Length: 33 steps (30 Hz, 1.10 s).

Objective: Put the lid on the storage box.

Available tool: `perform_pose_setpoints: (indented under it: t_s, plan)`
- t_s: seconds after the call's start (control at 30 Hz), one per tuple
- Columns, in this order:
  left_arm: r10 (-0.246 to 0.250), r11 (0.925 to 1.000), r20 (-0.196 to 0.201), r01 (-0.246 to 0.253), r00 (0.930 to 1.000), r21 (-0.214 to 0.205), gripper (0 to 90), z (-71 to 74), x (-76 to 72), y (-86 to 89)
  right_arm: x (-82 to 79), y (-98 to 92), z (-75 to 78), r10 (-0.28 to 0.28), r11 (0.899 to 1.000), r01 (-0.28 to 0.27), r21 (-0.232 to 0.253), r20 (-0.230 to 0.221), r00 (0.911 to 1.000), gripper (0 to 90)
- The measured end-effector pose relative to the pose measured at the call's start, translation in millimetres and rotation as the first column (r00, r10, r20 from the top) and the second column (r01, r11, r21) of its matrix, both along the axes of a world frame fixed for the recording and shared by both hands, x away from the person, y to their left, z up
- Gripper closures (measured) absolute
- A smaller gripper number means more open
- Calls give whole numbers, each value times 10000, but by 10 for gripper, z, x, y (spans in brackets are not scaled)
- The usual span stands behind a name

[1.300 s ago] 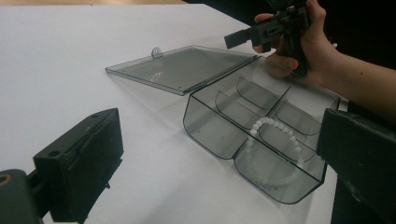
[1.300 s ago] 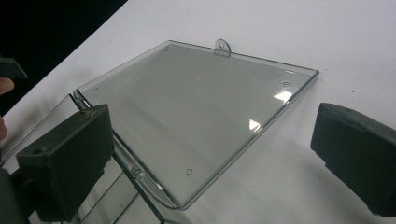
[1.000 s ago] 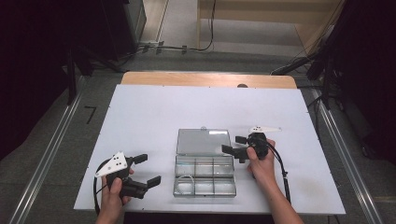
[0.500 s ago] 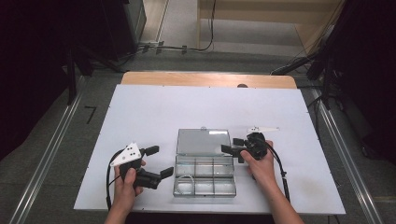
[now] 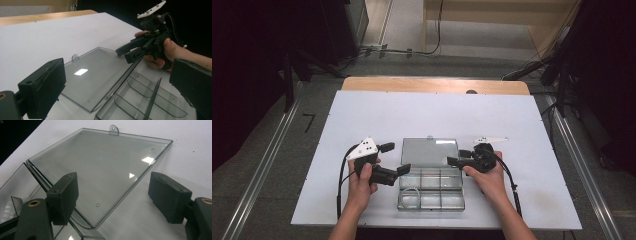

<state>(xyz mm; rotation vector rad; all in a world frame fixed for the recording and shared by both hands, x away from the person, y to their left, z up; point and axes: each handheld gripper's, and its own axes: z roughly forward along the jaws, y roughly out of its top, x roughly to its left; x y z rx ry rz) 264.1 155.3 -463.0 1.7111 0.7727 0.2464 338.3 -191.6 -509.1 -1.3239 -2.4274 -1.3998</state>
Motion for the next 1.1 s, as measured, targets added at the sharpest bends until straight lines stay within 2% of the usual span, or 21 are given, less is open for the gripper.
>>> perform_pose_setpoints:
  t_s: [0.23, 0.4, 0.53, 0.7, 0.97, 1.03, 1.1]
  plan:
    - [18, 9997, -96, -20, 10000, -228, 3, -25, 142, -53, -4, 0, -1, 26, 10000, -26, 60, -34, 10000, 255]
    - [183, 9991, -541, -203, 9984, -360, 4, -97, 244, -50, -14, 1, 1, -5, 10000, 5, 84, -26, 10000, 265]
    - [425, 9975, -1126, -485, 9927, -508, 9, -165, 338, -37, -25, 3, 0, -46, 9999, 46, 111, 45, 10000, 270]
    - [575, 9968, -1980, -673, 9785, -432, 49, -260, 425, -56, -27, 0, -2, -54, 9999, 54, 121, 63, 10000, 274]
    - [1055, 9932, -2817, -1152, 9537, -183, 117, -350, 482, -79, -43, -2, -2, -133, 9998, 132, 119, 92, 9999, 285]
    - [1277, 9898, -2931, -1405, 9475, -230, 134, -376, 483, -67, -43, -3, -2, -138, 9998, 137, 126, 84, 9999, 286]
    - [1492, 9857, -3225, -1663, 9347, -260, 161, -413, 487, -48, -42, -3, -2, -128, 9998, 127, 149, 75, 9999, 287]
